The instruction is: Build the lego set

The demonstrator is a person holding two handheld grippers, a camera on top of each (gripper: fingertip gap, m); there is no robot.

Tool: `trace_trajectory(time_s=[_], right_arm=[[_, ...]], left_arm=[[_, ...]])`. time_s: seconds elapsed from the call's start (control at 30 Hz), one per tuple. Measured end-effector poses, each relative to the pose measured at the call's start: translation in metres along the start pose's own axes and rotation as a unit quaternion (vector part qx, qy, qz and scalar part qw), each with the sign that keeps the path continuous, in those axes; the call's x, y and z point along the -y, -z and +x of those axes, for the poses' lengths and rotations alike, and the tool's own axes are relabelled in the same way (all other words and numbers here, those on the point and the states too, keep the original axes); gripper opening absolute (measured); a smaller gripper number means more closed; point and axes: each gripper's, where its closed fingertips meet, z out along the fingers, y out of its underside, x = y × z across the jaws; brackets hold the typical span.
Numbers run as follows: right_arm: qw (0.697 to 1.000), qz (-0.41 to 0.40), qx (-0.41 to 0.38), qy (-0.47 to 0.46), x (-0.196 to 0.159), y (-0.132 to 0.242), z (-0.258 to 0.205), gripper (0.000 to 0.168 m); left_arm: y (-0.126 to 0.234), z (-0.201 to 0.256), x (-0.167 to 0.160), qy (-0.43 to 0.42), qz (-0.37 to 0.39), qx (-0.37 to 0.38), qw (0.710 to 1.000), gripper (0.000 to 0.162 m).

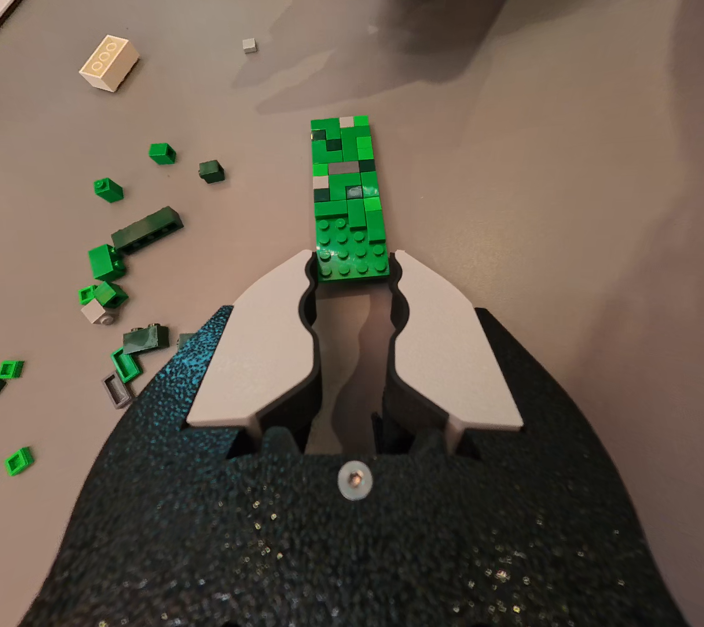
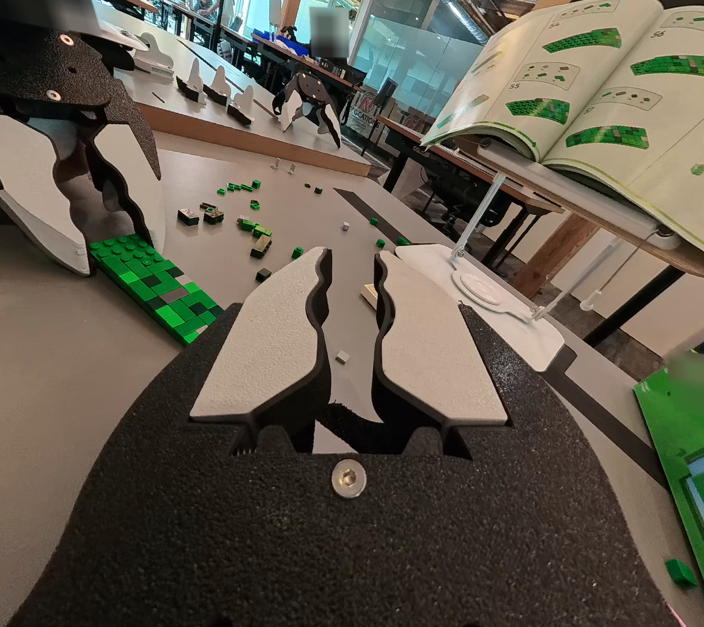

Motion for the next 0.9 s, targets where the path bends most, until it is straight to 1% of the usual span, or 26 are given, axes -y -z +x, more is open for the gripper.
trace_trajectory(time_s=[0.9], right_arm=[[1.000, 0.002, 0.000, 0.002, 0.0005, 0.0003, -0.0002, 0.020]], left_arm=[[-0.0010, 0.0020, 0.0001, 0.004, -0.002, -0.005, 1.000, 0.035]])
